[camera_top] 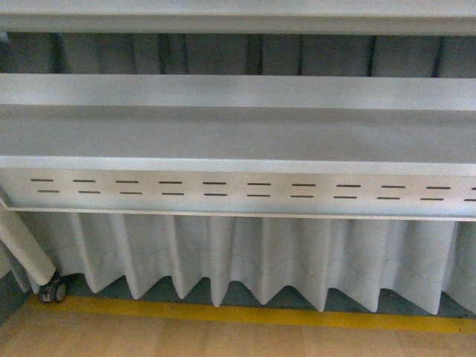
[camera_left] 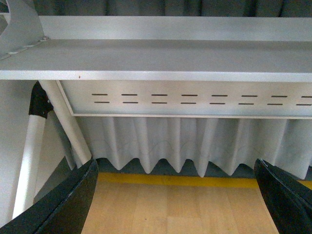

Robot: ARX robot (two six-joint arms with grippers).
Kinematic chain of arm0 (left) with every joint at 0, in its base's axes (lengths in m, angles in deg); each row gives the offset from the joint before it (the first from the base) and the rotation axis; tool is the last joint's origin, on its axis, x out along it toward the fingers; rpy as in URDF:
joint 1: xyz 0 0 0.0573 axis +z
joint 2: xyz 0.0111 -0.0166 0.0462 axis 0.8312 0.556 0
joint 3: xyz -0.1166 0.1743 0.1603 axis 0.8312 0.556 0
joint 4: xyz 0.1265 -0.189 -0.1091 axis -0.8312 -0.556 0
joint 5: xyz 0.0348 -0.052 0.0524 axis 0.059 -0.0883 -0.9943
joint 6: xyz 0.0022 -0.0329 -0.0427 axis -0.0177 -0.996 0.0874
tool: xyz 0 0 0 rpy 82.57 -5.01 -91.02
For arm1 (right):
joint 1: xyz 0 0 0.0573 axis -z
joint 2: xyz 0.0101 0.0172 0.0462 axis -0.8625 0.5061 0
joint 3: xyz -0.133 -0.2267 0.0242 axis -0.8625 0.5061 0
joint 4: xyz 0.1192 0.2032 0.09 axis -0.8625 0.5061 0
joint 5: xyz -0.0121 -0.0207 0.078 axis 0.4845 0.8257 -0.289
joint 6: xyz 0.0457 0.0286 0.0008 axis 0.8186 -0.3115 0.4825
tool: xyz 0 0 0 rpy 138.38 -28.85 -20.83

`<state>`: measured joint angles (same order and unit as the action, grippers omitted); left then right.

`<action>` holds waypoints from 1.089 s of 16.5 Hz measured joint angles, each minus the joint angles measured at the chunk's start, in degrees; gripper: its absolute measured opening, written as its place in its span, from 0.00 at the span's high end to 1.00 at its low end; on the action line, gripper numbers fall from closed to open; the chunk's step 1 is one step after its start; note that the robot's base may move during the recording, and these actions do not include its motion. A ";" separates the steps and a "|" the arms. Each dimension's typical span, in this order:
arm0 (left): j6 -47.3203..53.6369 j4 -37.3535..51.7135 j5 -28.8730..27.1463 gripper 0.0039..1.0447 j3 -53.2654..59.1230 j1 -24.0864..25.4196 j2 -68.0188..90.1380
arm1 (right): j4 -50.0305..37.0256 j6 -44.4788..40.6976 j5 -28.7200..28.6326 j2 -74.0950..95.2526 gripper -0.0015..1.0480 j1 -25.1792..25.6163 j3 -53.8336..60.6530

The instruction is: Wind up and store yellow beetle toy

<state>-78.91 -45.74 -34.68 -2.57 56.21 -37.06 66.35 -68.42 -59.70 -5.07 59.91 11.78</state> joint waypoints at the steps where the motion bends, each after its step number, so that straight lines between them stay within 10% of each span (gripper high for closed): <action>1: 0.00 0.00 0.00 0.06 0.00 0.00 0.00 | 0.00 -0.02 0.00 0.02 0.06 0.00 0.00; 18: -0.02 0.02 0.02 0.06 0.00 0.00 0.02 | -0.04 -0.02 0.02 0.00 0.06 0.00 0.00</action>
<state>-78.93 -45.71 -34.66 -2.57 56.21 -37.04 66.31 -68.44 -59.68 -5.07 59.91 11.78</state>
